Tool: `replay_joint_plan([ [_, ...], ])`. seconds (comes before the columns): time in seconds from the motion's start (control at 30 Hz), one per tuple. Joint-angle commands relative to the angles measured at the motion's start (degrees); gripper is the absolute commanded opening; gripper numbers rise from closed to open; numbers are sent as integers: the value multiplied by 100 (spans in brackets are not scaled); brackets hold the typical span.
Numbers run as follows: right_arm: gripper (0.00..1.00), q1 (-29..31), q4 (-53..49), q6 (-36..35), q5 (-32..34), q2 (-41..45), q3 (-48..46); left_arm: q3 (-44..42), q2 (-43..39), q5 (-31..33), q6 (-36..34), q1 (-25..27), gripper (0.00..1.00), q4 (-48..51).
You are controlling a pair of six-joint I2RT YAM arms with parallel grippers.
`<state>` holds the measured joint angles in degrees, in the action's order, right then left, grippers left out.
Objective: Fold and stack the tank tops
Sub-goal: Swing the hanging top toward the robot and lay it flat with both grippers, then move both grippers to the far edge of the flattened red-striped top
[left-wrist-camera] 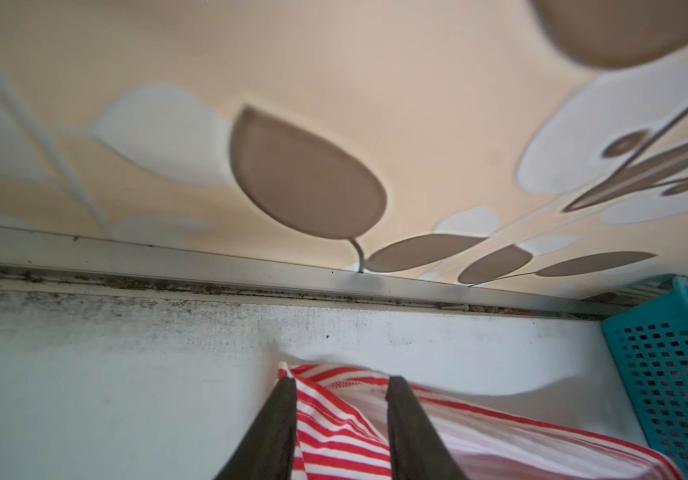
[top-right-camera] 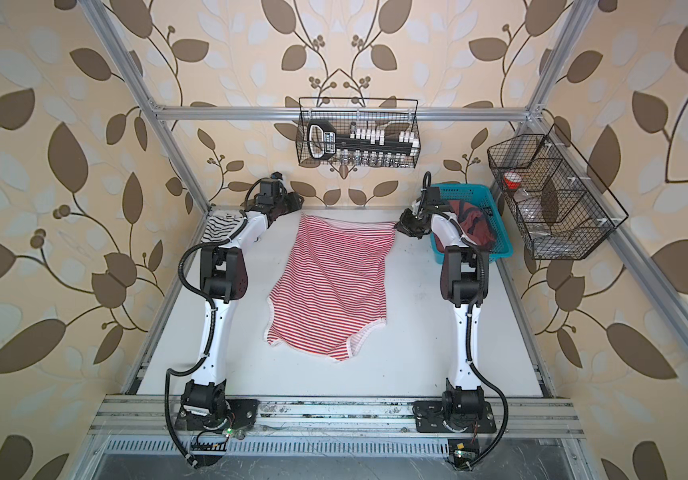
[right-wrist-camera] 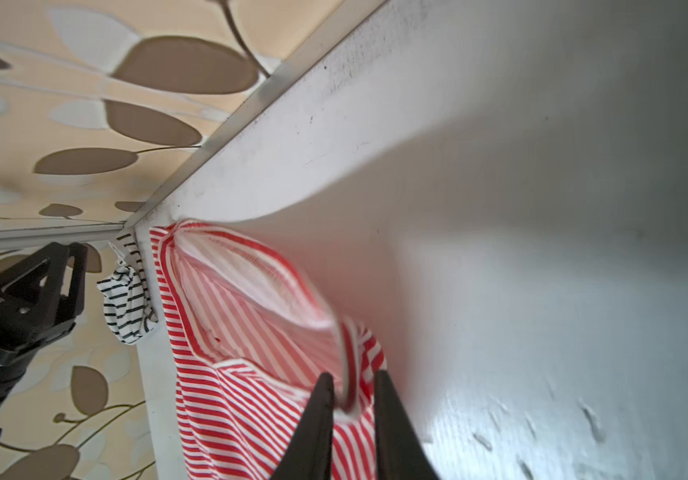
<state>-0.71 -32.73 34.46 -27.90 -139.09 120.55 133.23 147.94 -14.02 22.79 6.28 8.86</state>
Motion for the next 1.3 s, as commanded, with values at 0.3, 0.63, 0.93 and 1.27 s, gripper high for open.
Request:
replay_joint_plan([
  [0.3,44,238,964,-176,-390,1381,-931,-1853,-2171,84,751,6,37,-926],
  [0.63,0,1041,-239,-1585,-173,1327,-1706,-4530,-4061,50,944,1128,0,1857],
  [0.93,3,1356,-504,-2064,593,941,-1933,-5672,-4264,113,1173,1419,0,2545],
  [1.27,6,1483,-610,-2248,1303,1147,-2883,-5572,-3534,1023,1008,1417,0,3518],
])
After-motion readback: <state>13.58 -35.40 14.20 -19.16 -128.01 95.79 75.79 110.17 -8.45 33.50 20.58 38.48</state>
